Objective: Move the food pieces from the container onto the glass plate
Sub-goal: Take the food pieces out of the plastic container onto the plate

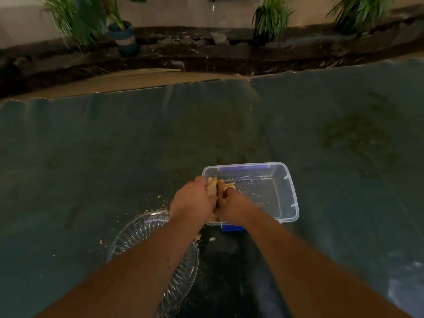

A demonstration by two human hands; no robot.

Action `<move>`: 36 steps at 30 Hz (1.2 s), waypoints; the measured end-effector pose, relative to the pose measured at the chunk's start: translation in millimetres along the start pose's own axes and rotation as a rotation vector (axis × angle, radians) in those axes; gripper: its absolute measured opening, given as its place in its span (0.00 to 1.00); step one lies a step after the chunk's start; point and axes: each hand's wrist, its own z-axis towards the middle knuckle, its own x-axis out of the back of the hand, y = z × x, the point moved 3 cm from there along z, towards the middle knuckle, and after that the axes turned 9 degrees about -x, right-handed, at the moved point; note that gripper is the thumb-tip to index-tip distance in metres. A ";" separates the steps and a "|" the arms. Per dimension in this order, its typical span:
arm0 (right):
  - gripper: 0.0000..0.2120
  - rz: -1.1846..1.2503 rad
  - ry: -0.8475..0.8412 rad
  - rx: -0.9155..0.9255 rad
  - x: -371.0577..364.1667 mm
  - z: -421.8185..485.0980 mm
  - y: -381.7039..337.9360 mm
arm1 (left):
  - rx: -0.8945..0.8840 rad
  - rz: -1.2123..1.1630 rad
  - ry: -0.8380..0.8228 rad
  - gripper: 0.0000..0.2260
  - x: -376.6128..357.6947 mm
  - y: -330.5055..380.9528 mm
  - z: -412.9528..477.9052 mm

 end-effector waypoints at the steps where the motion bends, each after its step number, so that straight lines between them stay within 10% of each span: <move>1: 0.16 0.001 0.028 -0.022 -3.0 2.1 0.8 | -0.009 0.010 0.004 0.13 0.4 -0.6 -0.1; 14: 0.11 -0.302 0.295 -0.059 17.1 -16.6 -9.0 | -0.163 -0.082 0.177 0.08 18.7 8.0 -6.3; 19: 0.10 0.127 0.422 -0.136 51.1 -58.2 -19.2 | -0.009 -0.454 0.173 0.08 61.9 -2.0 -9.3; 32: 0.08 0.809 -0.007 -0.205 -29.3 -74.0 -116.1 | 0.378 -0.939 -0.018 0.11 82.5 -189.7 -70.0; 36: 0.10 0.450 -0.052 -0.307 -85.0 -64.3 -86.4 | 0.342 -0.578 -0.102 0.20 46.4 -232.0 -88.9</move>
